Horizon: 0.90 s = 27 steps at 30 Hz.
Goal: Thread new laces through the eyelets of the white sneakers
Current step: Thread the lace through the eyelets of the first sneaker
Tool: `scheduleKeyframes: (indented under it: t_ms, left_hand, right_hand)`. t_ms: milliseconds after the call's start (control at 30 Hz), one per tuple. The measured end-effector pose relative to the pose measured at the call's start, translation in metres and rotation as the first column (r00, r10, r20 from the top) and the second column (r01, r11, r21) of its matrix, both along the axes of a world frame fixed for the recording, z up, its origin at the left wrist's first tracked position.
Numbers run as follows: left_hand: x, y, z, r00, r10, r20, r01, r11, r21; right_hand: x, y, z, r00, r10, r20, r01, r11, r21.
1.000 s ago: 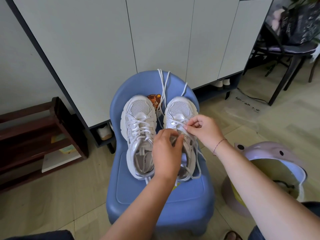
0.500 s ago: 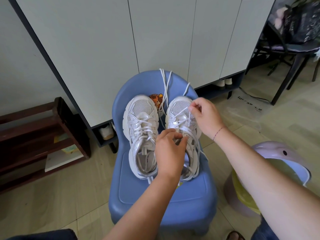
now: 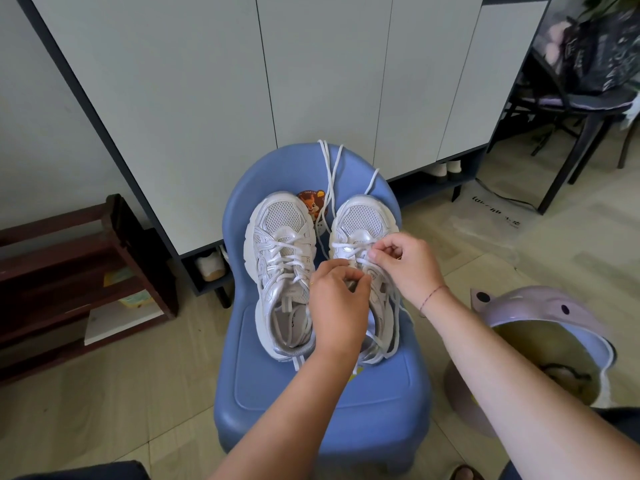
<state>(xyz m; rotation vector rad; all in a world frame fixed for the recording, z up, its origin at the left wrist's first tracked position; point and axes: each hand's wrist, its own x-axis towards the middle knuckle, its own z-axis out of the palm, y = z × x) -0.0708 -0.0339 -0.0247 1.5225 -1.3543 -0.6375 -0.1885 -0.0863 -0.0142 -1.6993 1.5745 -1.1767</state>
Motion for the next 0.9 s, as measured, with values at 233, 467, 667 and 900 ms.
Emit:
scheduleKeyframes:
  t_ms: [233,467,667,900]
  left_hand:
    - [0.0,0.001,0.0,0.999,0.009,-0.044,-0.008,1.0,0.017]
    - [-0.001,0.001,-0.002,1.0,0.015,-0.025,-0.016,1.0,-0.01]
    - [-0.001,0.001,-0.001,1.0,0.004,-0.023,-0.004,1.0,-0.02]
    - [0.0,0.003,0.001,0.999,-0.005,-0.038,0.005,1.0,0.002]
  right_hand:
    - [-0.012,-0.027,0.045,0.962,-0.127,0.241,0.143,0.988,-0.051]
    - [-0.011,0.006,-0.003,0.96,-0.043,0.278,0.019,0.996,0.087]
    - [-0.005,0.0,0.002,0.994,-0.004,0.109,0.007,1.0,-0.021]
    - [-0.011,-0.034,0.047,0.953,-0.129,0.273,0.14,0.99,-0.021]
